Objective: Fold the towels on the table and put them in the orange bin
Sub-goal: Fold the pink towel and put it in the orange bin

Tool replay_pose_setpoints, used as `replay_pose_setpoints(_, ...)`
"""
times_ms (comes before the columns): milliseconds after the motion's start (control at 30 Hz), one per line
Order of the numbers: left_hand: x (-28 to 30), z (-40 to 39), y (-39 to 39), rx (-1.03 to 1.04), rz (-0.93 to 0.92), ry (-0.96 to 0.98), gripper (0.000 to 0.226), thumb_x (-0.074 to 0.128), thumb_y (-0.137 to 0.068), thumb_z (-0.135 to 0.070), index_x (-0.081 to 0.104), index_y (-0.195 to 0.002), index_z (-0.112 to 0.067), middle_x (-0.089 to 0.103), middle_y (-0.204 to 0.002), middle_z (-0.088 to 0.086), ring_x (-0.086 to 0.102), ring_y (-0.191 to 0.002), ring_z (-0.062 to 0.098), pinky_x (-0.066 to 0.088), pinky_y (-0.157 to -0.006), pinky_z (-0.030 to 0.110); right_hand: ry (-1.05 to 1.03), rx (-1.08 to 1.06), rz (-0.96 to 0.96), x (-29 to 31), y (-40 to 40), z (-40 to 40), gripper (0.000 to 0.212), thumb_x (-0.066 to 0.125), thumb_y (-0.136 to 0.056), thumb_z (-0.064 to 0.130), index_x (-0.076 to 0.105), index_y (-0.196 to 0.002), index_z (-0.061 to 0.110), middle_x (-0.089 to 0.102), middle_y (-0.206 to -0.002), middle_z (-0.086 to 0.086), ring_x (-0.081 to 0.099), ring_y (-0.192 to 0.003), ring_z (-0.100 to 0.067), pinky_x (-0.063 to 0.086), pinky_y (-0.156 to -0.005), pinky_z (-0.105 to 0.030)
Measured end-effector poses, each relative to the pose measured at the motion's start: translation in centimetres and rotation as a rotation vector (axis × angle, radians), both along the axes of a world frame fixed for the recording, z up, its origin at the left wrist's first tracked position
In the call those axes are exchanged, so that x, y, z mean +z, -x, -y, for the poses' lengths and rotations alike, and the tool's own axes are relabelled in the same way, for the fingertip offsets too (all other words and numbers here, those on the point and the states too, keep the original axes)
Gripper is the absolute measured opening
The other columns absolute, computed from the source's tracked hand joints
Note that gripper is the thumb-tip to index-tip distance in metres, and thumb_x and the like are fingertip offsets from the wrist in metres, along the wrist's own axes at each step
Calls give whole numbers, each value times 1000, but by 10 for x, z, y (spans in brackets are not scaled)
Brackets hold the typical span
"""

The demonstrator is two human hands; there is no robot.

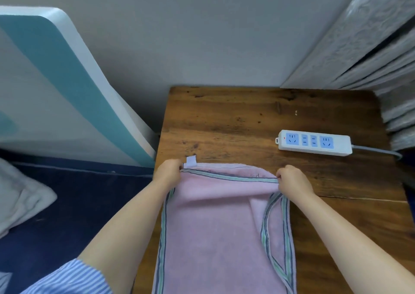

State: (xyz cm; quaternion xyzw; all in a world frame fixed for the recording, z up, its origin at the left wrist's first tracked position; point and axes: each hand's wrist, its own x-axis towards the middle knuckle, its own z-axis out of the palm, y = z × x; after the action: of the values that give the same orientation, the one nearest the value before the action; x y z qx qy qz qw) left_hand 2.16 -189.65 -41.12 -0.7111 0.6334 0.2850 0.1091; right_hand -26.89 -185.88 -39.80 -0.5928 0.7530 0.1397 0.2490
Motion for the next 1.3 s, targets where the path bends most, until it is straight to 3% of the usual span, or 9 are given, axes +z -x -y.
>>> replay_pose_setpoints(100, -12, 4, -3, 96, -3, 49, 22, 45, -88, -3, 66, -95, -8, 61, -102, 11, 56, -86, 28, 42, -65, 27, 44, -10, 24, -7, 4, 0, 20, 53, -89, 14, 65, -105, 13, 54, -96, -3, 56, -87, -18, 51, -76, -27)
replay_pose_setpoints(233, -23, 5, -7, 103, -70, 39, 21, 50, -90, -12, 64, -105, -11, 54, -117, 11, 52, -101, 28, 42, -80, 29, 77, 10, 94, -13, 11, -7, 22, 49, -91, 16, 68, -101, 12, 48, -87, 1, 50, -81, -13, 45, -70, -23)
replay_pose_setpoints(400, -19, 6, -7, 74, -226, 1, 6, 61, -84, -12, 66, -87, -12, 50, -127, 6, 39, -122, 25, 33, -102, 37, -31, 81, 177, -7, 15, -8, 24, 52, -89, 22, 64, -107, 14, 45, -89, 2, 45, -81, -12, 34, -61, -18)
replay_pose_setpoints(600, -3, 12, 8, 242, -514, -100, 27, 57, -83, -3, 52, -63, -21, 53, -72, -2, 48, -75, 15, 39, -62, 23, -13, 16, 222, 3, 18, -4, 24, 51, -89, 13, 64, -109, 12, 48, -92, 1, 45, -86, -12, 37, -73, -22)
replay_pose_setpoints(733, -1, 10, 13, 336, -594, -74, 24, 59, -83, -5, 53, -65, -19, 55, -75, -3, 49, -73, 10, 41, -63, 20, 17, -25, 249, 8, 17, -7, 22, 51, -90, 12, 64, -108, 10, 45, -89, 2, 45, -86, -12, 36, -73, -23)
replay_pose_setpoints(833, -4, 5, 10, 216, -536, -75, 25, 55, -85, -5, 50, -68, -21, 52, -74, -4, 47, -72, 11, 38, -60, 20, 28, -30, 264, 11, 16, -8, 22, 52, -89, 11, 65, -107, 10, 45, -89, 2, 46, -85, -12, 36, -73, -23)
replay_pose_setpoints(933, -8, 5, 8, 265, -477, -76, 22, 49, -90, -8, 45, -72, -20, 48, -73, -3, 43, -71, 14, 34, -57, 21, 46, -43, 271, 11, 14, -6, 21, 51, -90, 10, 65, -106, 9, 45, -88, 2, 46, -84, -13, 36, -72, -23)
replay_pose_setpoints(1200, 6, 17, 4, 75, -466, -408, 25, 41, -96, -20, 41, -71, -22, 43, -77, 0, 36, -73, 15, 29, -62, 24, -30, 28, 248, 18, 14, 4, 14, 51, -89, 11, 63, -97, 13, 48, -91, 2, 48, -84, -12, 40, -71, -21)
replay_pose_setpoints(1300, 7, 17, -4, 41, -425, -417, 24, 41, -96, -21, 41, -71, -22, 42, -75, -2, 35, -68, 12, 29, -61, 24, -100, 69, 332, 28, 17, 5, 14, 54, -86, 9, 59, -79, 20, 52, -84, 4, 50, -77, -9, 40, -62, -15)
